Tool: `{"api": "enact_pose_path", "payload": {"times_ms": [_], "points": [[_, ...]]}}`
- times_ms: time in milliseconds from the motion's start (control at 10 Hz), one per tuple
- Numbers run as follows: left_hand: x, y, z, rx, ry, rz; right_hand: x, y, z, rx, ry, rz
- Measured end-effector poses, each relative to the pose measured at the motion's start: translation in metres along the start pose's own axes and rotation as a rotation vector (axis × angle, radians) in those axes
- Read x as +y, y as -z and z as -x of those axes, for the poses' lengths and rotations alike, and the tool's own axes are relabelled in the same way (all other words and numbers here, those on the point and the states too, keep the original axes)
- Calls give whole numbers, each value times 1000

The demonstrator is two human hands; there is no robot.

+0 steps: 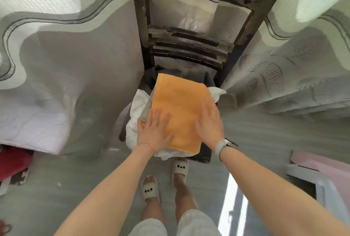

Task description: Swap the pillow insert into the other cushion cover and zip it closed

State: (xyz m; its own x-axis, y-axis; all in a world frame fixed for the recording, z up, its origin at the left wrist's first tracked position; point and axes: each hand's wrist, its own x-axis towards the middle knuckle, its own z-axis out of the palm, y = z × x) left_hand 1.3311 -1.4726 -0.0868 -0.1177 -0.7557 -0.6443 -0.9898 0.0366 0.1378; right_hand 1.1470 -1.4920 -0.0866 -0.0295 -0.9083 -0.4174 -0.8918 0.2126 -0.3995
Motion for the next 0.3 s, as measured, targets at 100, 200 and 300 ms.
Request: {"api": "enact_pose_path", "payload": {"times_ms": [100, 200, 300], "points": [[0, -8, -5, 23, 26, -60, 2, -9, -11, -145, 211, 206], [-1, -3, -7, -2, 36, -51, -5, -8, -22, -359, 143, 215], [3, 0, -6, -24, 43, -25, -29, 27, -28, -256, 71, -85]]}}
